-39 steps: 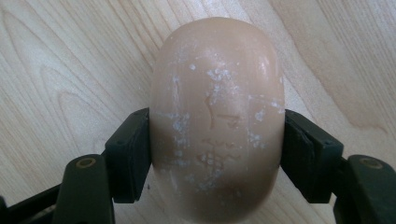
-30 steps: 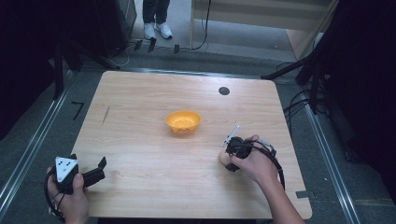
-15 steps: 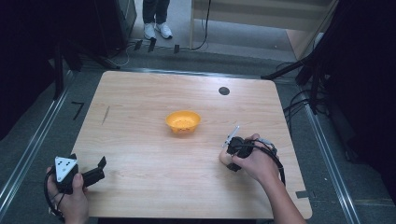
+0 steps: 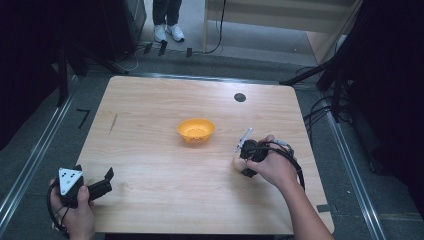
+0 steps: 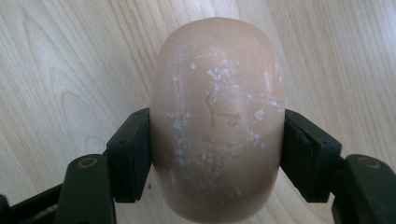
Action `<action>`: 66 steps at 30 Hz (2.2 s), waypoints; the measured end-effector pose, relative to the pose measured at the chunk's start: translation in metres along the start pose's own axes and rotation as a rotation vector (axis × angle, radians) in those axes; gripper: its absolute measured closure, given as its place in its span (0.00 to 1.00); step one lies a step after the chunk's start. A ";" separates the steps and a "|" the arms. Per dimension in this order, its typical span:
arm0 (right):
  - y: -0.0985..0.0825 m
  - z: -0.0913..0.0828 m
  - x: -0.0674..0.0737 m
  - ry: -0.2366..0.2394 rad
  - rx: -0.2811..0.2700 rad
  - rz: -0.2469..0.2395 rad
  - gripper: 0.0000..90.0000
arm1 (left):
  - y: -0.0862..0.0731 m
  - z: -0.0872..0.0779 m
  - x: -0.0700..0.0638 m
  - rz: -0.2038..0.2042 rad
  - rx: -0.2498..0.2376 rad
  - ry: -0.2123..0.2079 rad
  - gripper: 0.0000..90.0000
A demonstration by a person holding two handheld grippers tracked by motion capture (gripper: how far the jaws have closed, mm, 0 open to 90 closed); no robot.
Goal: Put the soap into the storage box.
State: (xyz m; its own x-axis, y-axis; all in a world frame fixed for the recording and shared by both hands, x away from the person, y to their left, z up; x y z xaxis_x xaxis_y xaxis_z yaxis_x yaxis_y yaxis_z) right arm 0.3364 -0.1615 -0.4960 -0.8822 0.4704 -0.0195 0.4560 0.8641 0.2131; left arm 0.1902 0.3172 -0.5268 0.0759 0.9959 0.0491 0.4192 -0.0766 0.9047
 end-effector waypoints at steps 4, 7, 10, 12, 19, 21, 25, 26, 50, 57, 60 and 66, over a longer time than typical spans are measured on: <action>0.007 -0.002 -0.002 0.005 -0.005 -0.016 0.37 | 0.000 0.000 0.000 0.001 0.000 -0.001 0.00; 0.012 -0.003 -0.003 0.003 -0.006 -0.026 0.37 | 0.000 0.000 0.000 -0.002 0.001 0.000 0.00; 0.018 -0.004 -0.004 0.003 -0.009 -0.036 0.37 | 0.000 0.000 0.000 -0.002 0.002 0.000 0.00; 0.021 -0.006 -0.005 0.008 -0.009 -0.044 0.37 | 0.000 0.000 0.000 -0.003 0.001 -0.001 0.00; 0.032 -0.008 -0.009 0.022 -0.022 -0.086 0.37 | 0.000 0.000 0.000 -0.004 0.002 -0.002 0.00; 0.035 -0.008 -0.010 0.016 -0.014 -0.094 0.37 | 0.000 0.000 0.000 -0.004 0.003 -0.003 0.00; 0.043 -0.011 -0.011 0.012 -0.019 -0.110 0.37 | 0.000 0.000 0.000 -0.005 0.004 -0.003 0.00; 0.045 -0.012 -0.011 0.015 -0.018 -0.110 0.37 | 0.000 0.000 0.000 -0.005 0.003 -0.003 0.00; 0.083 -0.021 -0.015 0.016 -0.029 -0.211 0.37 | 0.000 0.000 0.001 -0.008 0.005 -0.006 0.00; 0.097 -0.026 -0.015 0.008 -0.026 -0.236 0.37 | 0.000 0.000 0.001 -0.009 0.003 -0.006 0.00; 0.102 -0.028 -0.015 0.005 -0.012 -0.242 0.37 | 0.000 0.000 0.001 -0.007 0.005 -0.007 0.00; 0.112 -0.036 -0.019 0.004 -0.016 -0.254 0.37 | 0.000 0.000 0.001 -0.007 0.005 -0.007 0.00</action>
State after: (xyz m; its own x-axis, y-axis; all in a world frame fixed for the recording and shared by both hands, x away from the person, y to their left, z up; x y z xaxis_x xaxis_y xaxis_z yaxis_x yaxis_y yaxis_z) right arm 0.3998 -0.0798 -0.4368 -0.9689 0.2373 -0.0702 0.2174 0.9517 0.2169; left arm 0.1903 0.3179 -0.5266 0.0788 0.9961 0.0399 0.4240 -0.0697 0.9030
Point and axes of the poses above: each handheld gripper's, and its own axes: z roughly forward along the jaws, y roughly out of its top, x roughly to its left, the point moved 1 cm from there along z, roughly forward along the jaws, and after that the axes turned 5 degrees about z, right-handed, at the moved point
